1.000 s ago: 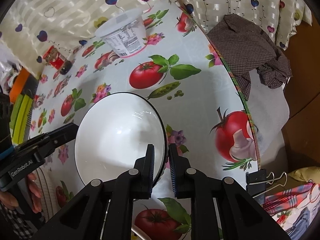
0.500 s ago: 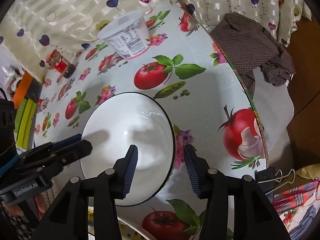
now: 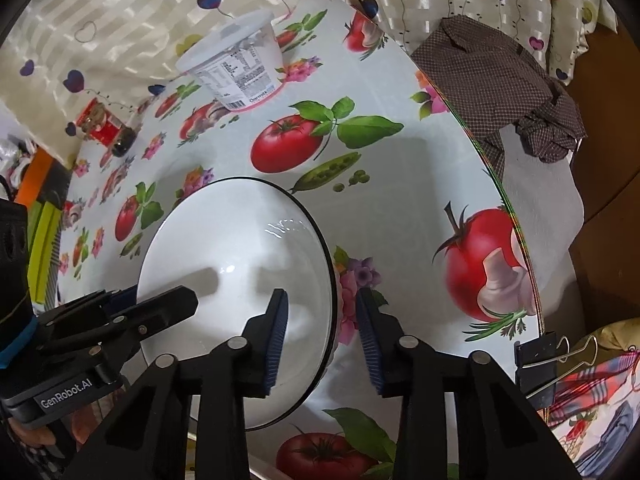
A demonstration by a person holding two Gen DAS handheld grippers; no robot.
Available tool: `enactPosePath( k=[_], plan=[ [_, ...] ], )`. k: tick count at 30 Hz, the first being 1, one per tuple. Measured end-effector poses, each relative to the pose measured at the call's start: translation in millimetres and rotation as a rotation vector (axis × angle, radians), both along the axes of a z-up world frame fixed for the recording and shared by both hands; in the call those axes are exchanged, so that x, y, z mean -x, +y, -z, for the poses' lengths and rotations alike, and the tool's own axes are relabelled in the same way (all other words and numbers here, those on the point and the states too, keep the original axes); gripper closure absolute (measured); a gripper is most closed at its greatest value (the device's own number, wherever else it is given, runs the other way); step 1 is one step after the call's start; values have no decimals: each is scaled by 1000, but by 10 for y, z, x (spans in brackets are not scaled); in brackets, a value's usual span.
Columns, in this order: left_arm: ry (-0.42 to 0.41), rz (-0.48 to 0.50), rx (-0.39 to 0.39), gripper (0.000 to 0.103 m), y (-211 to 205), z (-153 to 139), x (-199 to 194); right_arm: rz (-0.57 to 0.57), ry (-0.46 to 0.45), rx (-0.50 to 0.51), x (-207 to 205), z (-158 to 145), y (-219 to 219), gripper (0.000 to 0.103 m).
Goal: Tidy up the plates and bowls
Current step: 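Lift the second white bowl and carry it toward the floral plate with both grippers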
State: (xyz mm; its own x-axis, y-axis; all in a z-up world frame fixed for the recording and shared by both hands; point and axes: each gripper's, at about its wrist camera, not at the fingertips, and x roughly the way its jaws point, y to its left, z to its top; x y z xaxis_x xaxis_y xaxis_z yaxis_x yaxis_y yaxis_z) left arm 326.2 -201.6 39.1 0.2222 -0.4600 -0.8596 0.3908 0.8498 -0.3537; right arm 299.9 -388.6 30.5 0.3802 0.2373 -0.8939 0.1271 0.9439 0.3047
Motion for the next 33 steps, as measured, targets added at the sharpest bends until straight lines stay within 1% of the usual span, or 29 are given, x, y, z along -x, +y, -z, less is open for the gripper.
enactPosePath(
  k=[5, 8, 12, 19, 25, 28, 33],
  plan=[
    [-11, -2, -8, 66, -17, 4, 9, 4, 5, 0, 16, 21, -9, 79],
    [-18, 6, -8, 71, -42, 5, 28, 9, 2, 3, 21, 17, -21, 82],
    [-9, 16, 8, 80, -71, 10, 38, 1, -4, -6, 25, 13, 4, 87],
    [-3, 4, 7, 82, -73, 6, 41, 21, -2, -25, 37, 11, -6, 87],
    [1, -1, 6, 82, -65, -9, 63, 31, 0, -12, 52, -27, 16, 88],
    [7, -2, 14, 82, -47, -49, 69, 30, 2, -7, 54, -57, 25, 88],
    [-10, -7, 5, 82, -38, -121, 106, 31, -1, -9, 77, -125, 40, 88]
  ],
)
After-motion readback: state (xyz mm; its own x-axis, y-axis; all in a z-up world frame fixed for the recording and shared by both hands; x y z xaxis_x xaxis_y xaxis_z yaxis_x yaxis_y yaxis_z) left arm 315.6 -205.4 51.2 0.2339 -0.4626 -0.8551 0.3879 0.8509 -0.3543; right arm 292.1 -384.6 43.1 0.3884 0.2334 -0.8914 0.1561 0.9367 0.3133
